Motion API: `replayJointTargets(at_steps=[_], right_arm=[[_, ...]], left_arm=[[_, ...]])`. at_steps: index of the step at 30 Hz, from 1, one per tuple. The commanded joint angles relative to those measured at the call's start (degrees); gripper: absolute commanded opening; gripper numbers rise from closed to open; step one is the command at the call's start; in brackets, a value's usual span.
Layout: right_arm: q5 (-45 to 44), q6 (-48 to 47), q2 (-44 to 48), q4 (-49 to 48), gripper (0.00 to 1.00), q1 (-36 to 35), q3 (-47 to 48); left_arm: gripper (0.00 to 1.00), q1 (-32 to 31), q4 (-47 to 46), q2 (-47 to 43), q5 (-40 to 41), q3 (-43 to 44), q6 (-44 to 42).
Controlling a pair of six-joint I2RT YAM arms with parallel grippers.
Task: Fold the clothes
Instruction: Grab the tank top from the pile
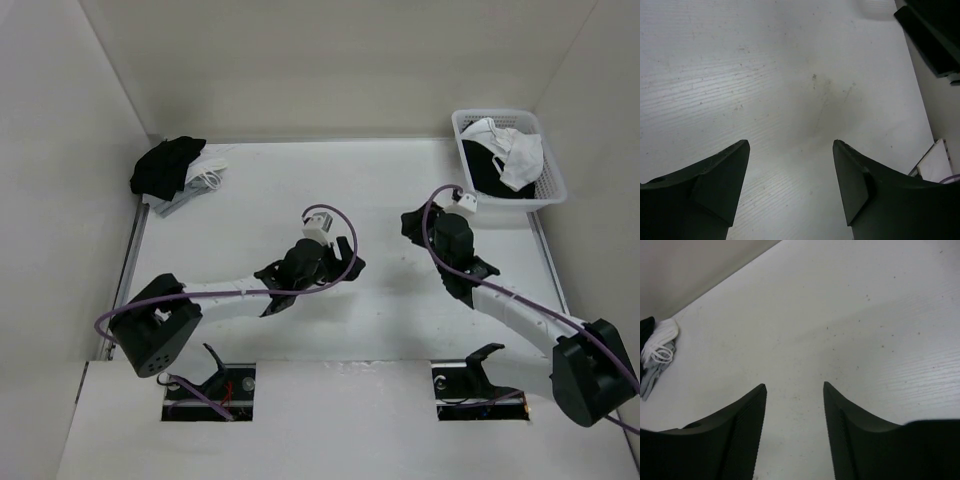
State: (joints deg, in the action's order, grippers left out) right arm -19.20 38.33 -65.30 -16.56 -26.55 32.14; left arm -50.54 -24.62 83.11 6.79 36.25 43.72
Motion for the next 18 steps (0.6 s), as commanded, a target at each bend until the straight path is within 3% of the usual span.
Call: replayJointTargets(at_steps=[1,3,7,10,12,18], right_arm=[[-1.8,-2.37,-0.44,1.87,0.45,0.4,5.29],[-2.24,-3.6,-1.06,3.8,0.24,1.45,7.66],[-3.74,-4.22,-2.46,7.41,0.04,6.1,13.2],[-4.17,-5.27,-5.61,9.78,0.02,12.32,18.99],[-4.61,-5.63,-8.86,10.66,0.02,17.77,23.21],[-4.36,-5.98,-23.89,16.28,0.03,33.34,39.03]], left_arm=[[0.66,-0.47,-5.08,0.47,-2.3,-1.18,-2.32],[0.65,-0.82,-6.48,0.91,-3.27,-1.62,-3.46],[0.53,-1.97,-9.83,0.74,-3.89,-3.29,-6.28],[0.27,-2.41,-11.23,-0.49,-3.89,-4.6,-7.77],[0.17,-2.06,-11.32,-1.45,-3.54,-5.31,-8.22],[0.16,0.92,-13.69,-3.31,-3.8,-7.95,-7.78]])
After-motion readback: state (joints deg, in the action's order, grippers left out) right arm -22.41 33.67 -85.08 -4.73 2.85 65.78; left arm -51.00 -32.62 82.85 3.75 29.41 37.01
